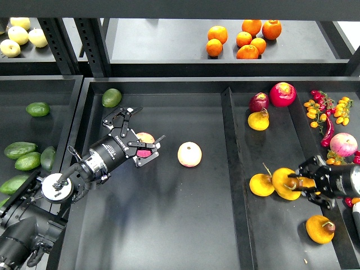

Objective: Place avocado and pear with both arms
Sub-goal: 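Carry the pear into the pear bin and lower it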

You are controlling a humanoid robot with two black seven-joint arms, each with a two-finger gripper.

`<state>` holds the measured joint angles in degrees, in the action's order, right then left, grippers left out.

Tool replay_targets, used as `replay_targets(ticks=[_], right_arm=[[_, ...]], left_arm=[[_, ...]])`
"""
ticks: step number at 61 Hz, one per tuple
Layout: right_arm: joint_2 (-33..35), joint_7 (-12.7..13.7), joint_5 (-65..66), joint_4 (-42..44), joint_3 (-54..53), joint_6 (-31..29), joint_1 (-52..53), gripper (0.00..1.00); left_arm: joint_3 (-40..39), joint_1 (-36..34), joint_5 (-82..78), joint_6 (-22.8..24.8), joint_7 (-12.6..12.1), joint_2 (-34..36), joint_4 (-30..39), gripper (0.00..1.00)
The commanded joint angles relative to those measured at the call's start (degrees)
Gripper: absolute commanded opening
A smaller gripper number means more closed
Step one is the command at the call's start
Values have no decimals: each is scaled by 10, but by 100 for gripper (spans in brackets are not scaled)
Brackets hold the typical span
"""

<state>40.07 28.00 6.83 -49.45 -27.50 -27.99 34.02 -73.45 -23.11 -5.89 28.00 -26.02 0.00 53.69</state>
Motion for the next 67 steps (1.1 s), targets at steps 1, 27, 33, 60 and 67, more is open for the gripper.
replay_targets(ticks=[1, 27, 33, 60, 67], right_arm=[[1, 0, 1, -6, 0, 0, -8, 5], [-9, 0, 8, -1, -1, 0, -56, 5], [-17, 0, 11, 2, -4, 0, -70, 6], [-39, 0, 16, 29, -4, 0, -81, 10], [-41, 0, 17, 30, -4, 0, -85, 14]], left_arm=[[0, 0, 0, 0, 0, 0, 0, 99], [1, 5, 0, 0, 0, 0, 0, 99], [3, 6, 0, 0, 0, 0, 0, 99], [4, 6, 0, 0, 0, 0, 0, 99], [4, 7, 0, 0, 0, 0, 0, 99]])
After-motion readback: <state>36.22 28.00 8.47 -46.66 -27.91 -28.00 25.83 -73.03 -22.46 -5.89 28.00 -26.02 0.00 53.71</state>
